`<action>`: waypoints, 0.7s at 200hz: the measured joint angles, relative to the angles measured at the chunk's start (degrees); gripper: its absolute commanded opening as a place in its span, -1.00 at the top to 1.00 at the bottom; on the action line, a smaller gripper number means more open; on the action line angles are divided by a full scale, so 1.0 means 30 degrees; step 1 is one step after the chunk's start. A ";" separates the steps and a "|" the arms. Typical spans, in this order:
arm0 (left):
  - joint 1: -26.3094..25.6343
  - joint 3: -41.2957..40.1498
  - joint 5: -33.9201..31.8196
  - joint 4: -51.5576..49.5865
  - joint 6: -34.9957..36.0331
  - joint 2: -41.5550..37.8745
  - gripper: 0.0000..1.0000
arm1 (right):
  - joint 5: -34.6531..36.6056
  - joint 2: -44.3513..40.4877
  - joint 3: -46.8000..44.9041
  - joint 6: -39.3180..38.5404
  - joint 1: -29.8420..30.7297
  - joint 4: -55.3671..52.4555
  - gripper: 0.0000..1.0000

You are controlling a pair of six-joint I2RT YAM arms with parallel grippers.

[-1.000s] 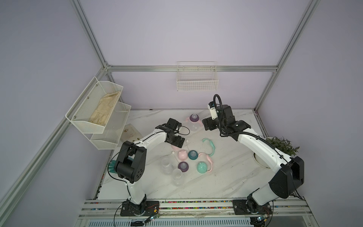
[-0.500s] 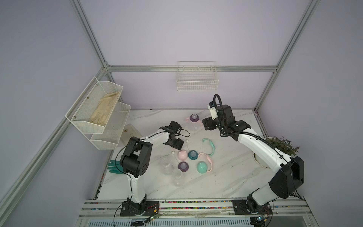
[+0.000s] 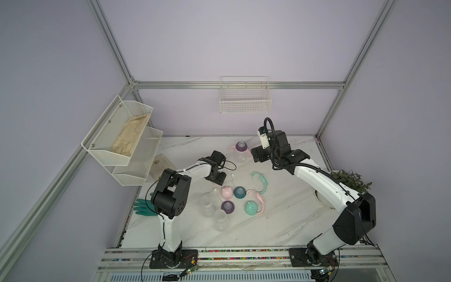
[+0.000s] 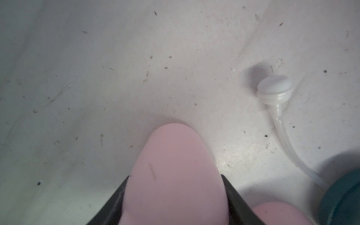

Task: Assemble the baby bottles
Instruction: Pick up the lid from the center of the board.

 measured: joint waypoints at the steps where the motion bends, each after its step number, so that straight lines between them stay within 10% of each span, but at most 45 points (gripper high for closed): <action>1: 0.0000 0.0007 -0.0007 0.0007 0.0007 -0.0007 -0.11 | 0.0000 0.0000 0.0000 -0.0007 0.0000 0.0000 -0.83; 140: 0.0000 1.0994 0.0619 -0.3024 0.1217 -0.0255 -0.11 | 0.0444 -0.1515 -0.2987 0.0940 -0.1122 0.0044 -0.83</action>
